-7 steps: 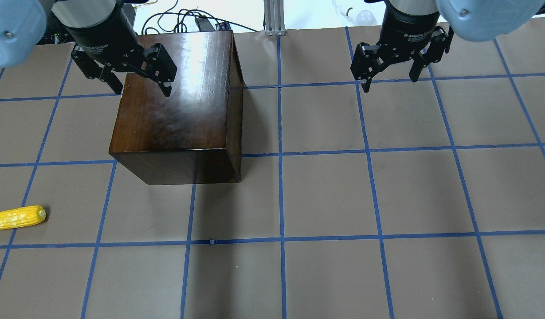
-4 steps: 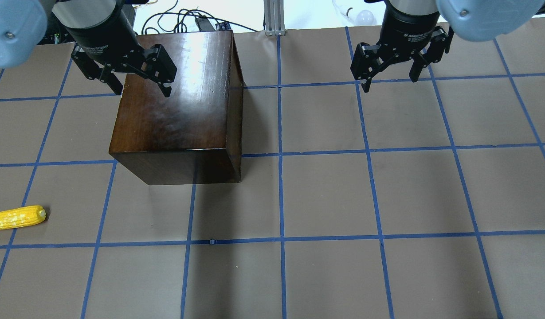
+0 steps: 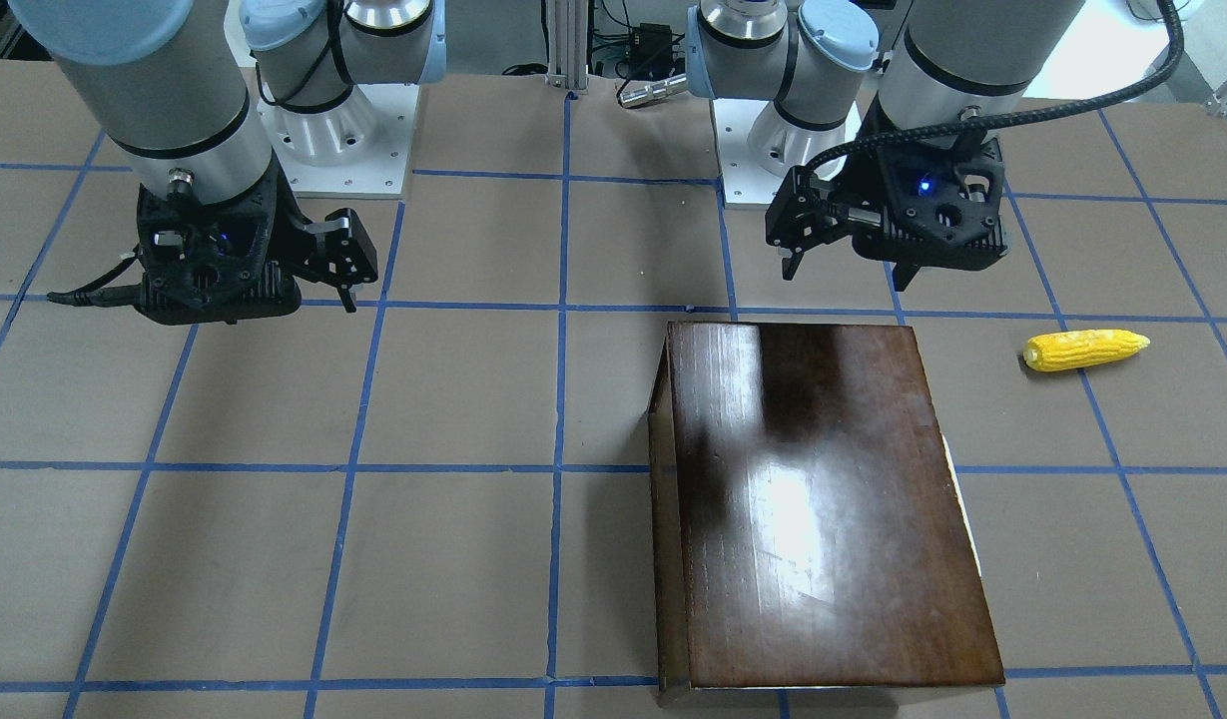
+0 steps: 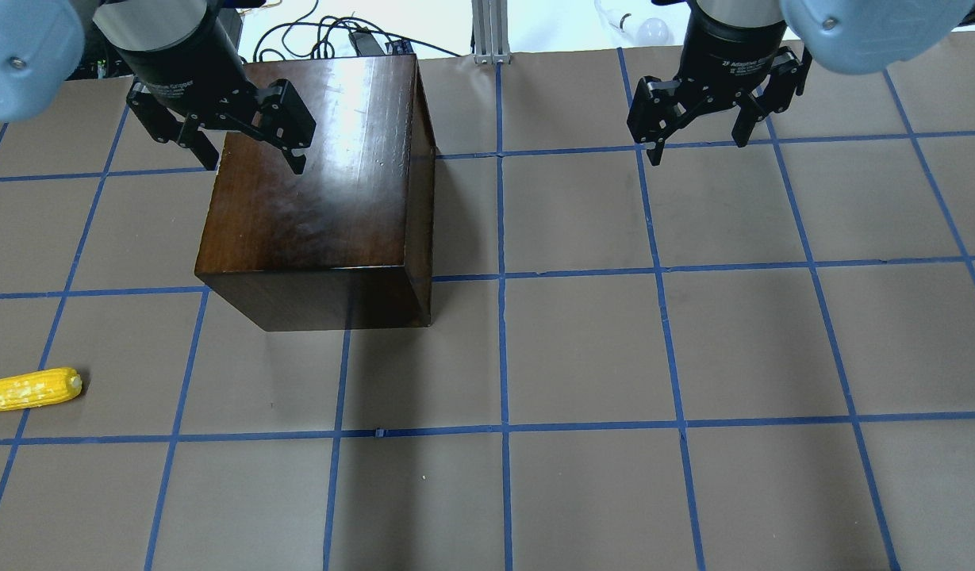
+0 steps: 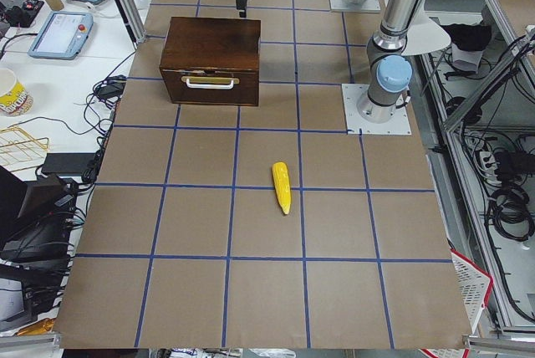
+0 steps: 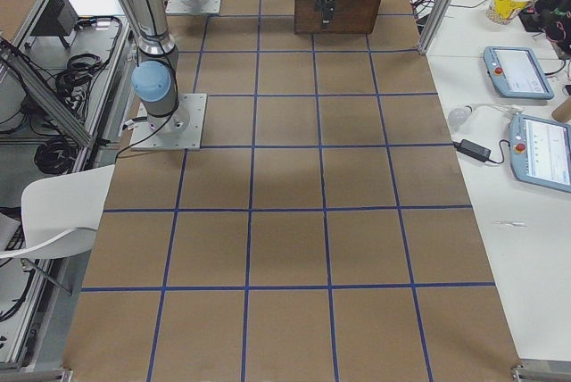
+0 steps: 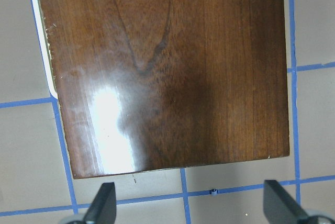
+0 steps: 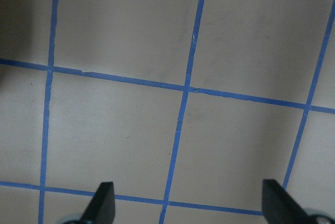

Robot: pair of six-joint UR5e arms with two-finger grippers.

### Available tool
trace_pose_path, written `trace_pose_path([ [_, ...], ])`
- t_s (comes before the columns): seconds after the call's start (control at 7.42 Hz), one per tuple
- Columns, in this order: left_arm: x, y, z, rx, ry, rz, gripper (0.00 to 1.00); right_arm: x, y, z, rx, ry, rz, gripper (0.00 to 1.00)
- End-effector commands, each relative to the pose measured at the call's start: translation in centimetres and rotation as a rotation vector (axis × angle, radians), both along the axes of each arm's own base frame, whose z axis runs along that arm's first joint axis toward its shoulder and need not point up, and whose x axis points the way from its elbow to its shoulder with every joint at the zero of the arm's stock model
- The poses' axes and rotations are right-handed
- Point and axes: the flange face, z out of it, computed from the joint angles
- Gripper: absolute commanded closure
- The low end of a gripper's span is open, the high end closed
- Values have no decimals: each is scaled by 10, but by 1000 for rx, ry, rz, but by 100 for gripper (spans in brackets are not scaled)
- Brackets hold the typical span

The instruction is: Open drawer and put corn inside

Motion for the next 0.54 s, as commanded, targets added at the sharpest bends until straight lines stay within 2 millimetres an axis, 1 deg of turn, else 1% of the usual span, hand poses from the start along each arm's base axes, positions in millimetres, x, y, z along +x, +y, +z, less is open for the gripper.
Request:
trace_pose_path([
  [0.0,0,0,-1,1,0,0,0,0,0,0,1,0,0,0],
  [0.27,1,-5,-9,13,3,5,0,0,0,0,1,0,1,0],
  [0.4,1,-6,-8,2,2,5,0,0,0,0,1,0,1,0],
])
